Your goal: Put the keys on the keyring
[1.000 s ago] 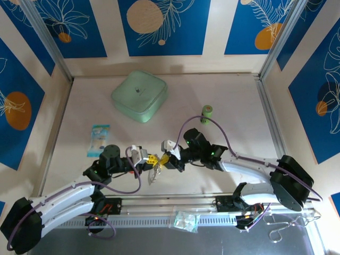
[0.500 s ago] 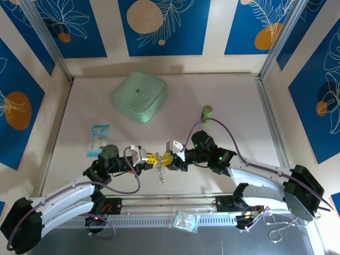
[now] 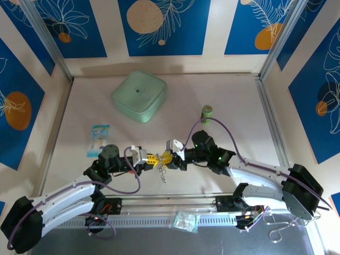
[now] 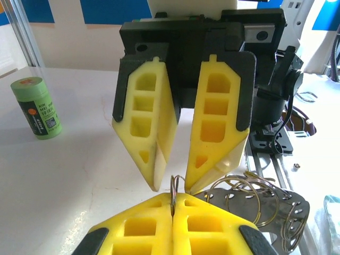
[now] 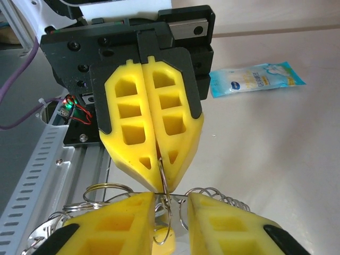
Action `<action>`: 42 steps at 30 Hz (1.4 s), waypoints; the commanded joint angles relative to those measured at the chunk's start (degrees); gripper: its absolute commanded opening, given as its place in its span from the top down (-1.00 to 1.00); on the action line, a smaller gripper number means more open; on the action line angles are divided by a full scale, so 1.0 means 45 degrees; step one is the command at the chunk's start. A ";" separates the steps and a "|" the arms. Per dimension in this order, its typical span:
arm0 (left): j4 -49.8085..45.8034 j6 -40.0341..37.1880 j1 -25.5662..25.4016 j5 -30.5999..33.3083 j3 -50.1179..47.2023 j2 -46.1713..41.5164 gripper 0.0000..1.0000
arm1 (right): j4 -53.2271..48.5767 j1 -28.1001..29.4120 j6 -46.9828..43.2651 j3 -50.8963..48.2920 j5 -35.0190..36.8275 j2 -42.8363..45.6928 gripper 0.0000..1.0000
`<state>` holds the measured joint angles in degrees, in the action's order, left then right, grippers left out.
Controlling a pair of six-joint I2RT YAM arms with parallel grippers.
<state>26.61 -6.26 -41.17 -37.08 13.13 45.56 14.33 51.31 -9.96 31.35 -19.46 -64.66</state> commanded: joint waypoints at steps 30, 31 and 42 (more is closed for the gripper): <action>-0.3108 -0.1037 -0.0206 0.0841 0.1750 0.0835 0.60 | -0.4906 -0.0291 -0.2859 0.2335 -0.0400 -0.0273 1.00; -0.3336 -0.1120 -0.0207 0.0902 0.1859 0.0897 0.59 | -0.5292 -0.0277 -0.2990 0.2542 -0.0284 -0.0325 1.00; -0.4359 -0.1769 -0.0206 0.1248 0.2562 0.1252 0.40 | -0.7448 -0.0062 -0.3940 0.3812 0.0469 -0.0639 1.00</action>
<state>9.17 -12.58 -41.54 -32.25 22.46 51.18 -16.27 50.43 -25.61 46.74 -17.34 -66.98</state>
